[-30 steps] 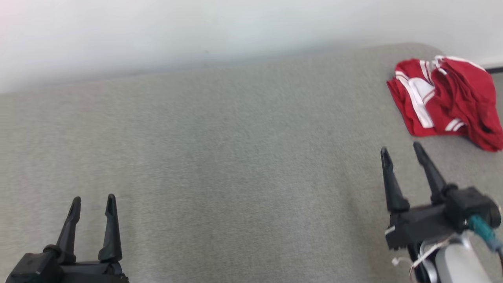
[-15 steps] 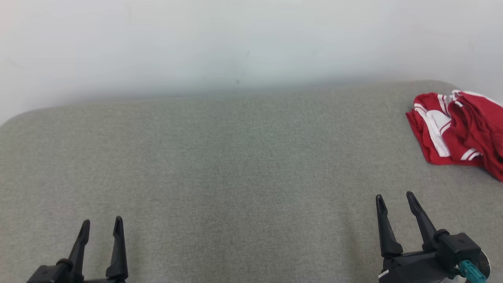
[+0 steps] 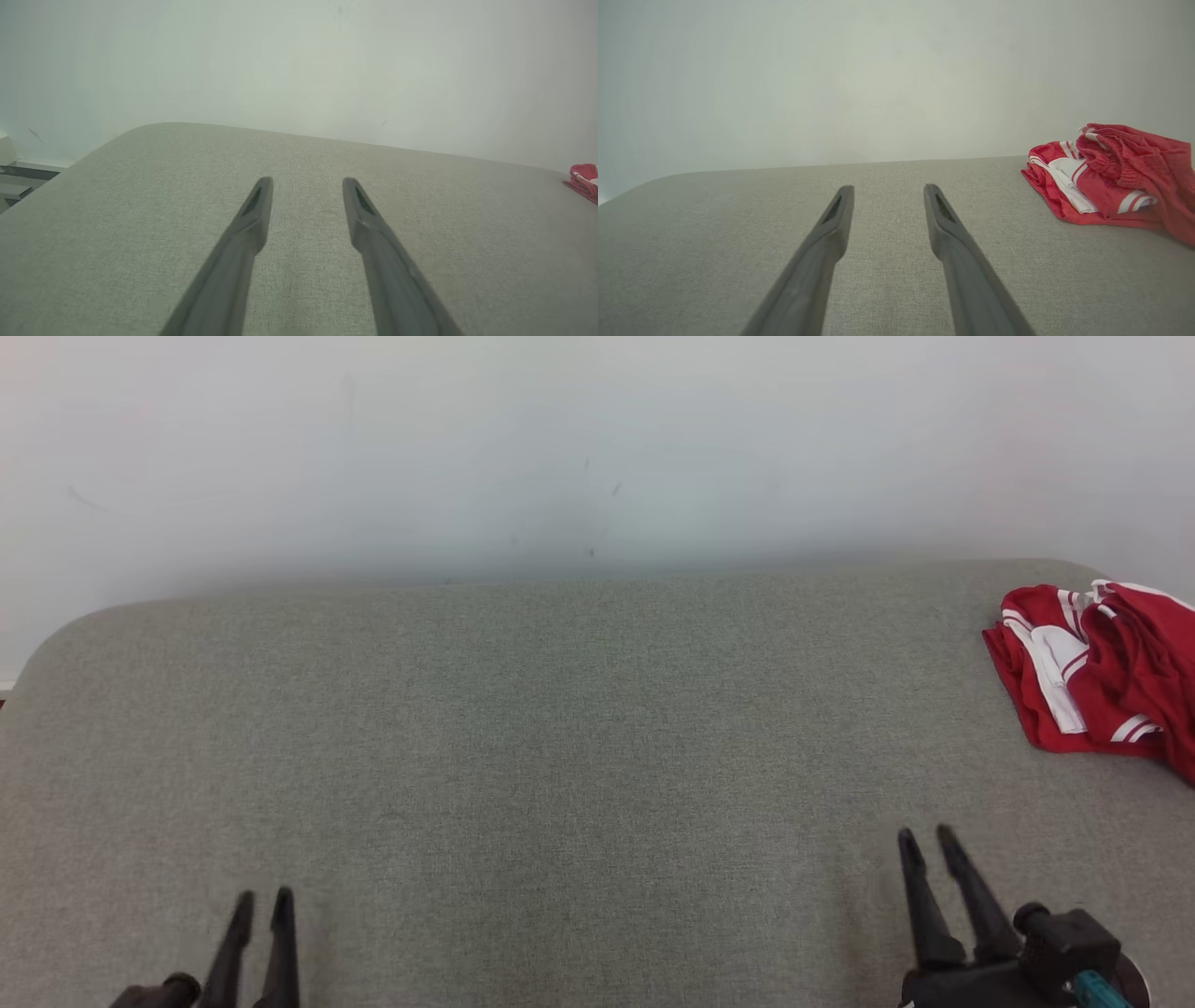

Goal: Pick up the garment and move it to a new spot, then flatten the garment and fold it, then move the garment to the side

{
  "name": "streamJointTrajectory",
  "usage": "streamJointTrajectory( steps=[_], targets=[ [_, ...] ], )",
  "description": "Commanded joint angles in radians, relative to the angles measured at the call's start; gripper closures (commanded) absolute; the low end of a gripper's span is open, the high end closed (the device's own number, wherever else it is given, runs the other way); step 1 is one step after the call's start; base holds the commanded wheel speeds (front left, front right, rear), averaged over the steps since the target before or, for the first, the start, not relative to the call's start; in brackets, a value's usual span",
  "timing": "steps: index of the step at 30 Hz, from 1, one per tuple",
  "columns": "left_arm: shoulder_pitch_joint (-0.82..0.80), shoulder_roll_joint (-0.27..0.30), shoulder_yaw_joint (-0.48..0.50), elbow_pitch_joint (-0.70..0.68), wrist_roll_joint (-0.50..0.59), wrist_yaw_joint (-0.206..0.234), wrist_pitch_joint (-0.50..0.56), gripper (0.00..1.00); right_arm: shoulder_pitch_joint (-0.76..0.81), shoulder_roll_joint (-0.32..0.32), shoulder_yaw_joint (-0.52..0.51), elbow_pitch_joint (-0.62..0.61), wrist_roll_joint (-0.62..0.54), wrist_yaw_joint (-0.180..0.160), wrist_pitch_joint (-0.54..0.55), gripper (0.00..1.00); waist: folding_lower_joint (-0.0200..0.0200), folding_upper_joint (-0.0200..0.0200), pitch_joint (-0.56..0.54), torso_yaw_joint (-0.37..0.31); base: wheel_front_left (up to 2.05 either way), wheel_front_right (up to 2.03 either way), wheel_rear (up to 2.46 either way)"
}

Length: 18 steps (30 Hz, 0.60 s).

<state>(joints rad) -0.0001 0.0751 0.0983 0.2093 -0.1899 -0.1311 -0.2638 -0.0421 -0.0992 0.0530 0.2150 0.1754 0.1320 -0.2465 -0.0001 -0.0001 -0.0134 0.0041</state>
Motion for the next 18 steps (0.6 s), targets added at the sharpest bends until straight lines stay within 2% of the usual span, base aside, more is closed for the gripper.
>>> streamJointTrajectory(
  steps=[1, 18],
  targets=[
    [0.005, -0.003, 0.000, 0.013, -0.004, 0.000, 0.002, 1.00, 0.008, 0.001, 0.000, 0.012, 0.004, 0.000, 0.001, 1.00, 0.0001, 0.0000, 0.000, 0.000, 0.00, 0.00, 0.00],
    [-0.016, -0.010, 0.004, 0.027, -0.300, 0.000, 0.083, 1.00, -0.003, 0.011, -0.036, 0.024, 0.303, 0.000, 0.077, 1.00, 0.0001, 0.0000, 0.002, 0.000, 0.00, 0.00, 0.00]
  ],
)
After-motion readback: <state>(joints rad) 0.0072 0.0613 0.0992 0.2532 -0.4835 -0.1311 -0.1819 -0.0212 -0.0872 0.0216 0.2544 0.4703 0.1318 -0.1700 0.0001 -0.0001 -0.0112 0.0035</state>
